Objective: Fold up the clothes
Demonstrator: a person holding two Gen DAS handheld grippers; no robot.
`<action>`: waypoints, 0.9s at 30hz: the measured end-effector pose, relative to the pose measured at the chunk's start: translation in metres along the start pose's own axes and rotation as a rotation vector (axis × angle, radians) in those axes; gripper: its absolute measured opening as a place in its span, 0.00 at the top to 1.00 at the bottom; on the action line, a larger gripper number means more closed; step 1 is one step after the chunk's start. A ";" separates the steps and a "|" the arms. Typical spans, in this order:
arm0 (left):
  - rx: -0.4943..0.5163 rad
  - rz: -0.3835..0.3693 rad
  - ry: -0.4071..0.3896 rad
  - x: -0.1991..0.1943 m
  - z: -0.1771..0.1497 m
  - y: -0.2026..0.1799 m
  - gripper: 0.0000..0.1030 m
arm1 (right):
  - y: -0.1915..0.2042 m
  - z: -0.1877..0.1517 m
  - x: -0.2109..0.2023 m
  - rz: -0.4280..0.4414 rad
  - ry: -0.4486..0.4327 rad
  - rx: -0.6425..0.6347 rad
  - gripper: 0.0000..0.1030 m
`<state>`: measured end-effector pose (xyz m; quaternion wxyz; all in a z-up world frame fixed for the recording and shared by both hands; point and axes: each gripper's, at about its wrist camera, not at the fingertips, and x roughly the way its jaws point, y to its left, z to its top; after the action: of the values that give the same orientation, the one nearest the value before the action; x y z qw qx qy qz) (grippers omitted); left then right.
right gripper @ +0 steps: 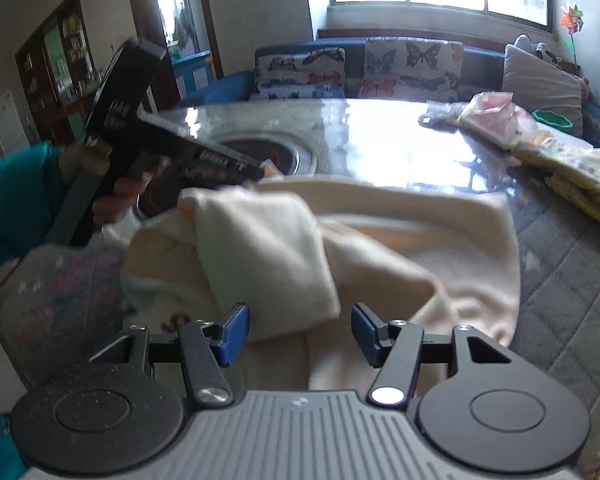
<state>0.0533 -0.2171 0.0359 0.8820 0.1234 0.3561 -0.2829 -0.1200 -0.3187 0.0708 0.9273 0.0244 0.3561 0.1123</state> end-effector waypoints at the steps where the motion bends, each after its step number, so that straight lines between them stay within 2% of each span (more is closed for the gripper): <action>1: 0.002 0.002 -0.006 -0.002 0.000 0.001 0.96 | -0.003 0.006 -0.002 -0.008 -0.014 0.001 0.44; 4: -0.001 0.001 -0.013 -0.002 0.002 0.001 0.96 | -0.015 0.022 -0.002 -0.027 -0.033 0.004 0.44; 8: -0.003 0.030 -0.023 -0.001 0.002 0.001 0.96 | -0.049 0.041 0.015 -0.153 -0.030 0.026 0.47; 10: -0.011 0.051 -0.029 -0.001 0.000 0.003 0.96 | -0.075 0.045 0.028 -0.230 -0.010 0.074 0.53; 14: -0.031 0.094 -0.034 0.000 -0.003 0.013 0.96 | -0.098 0.040 0.044 -0.297 0.027 0.125 0.54; 16: -0.042 0.115 -0.032 0.000 -0.004 0.021 0.96 | -0.091 0.036 0.038 -0.251 0.010 0.125 0.54; 19: -0.061 0.157 -0.031 -0.004 -0.007 0.037 0.96 | -0.065 0.033 0.026 -0.180 -0.022 0.061 0.53; 22: -0.080 0.200 -0.031 -0.007 -0.011 0.054 0.96 | -0.023 0.031 0.018 -0.076 -0.054 -0.072 0.53; 24: -0.093 0.228 -0.030 -0.009 -0.013 0.064 0.96 | 0.002 0.031 0.023 -0.002 -0.045 -0.138 0.53; 27: -0.116 0.277 -0.028 -0.015 -0.017 0.082 0.96 | 0.031 0.031 0.043 0.060 -0.014 -0.211 0.53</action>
<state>0.0836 -0.1372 0.0353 0.9232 0.1160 0.3389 -0.1393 -0.0740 -0.2776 0.0695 0.9234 -0.0622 0.3349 0.1766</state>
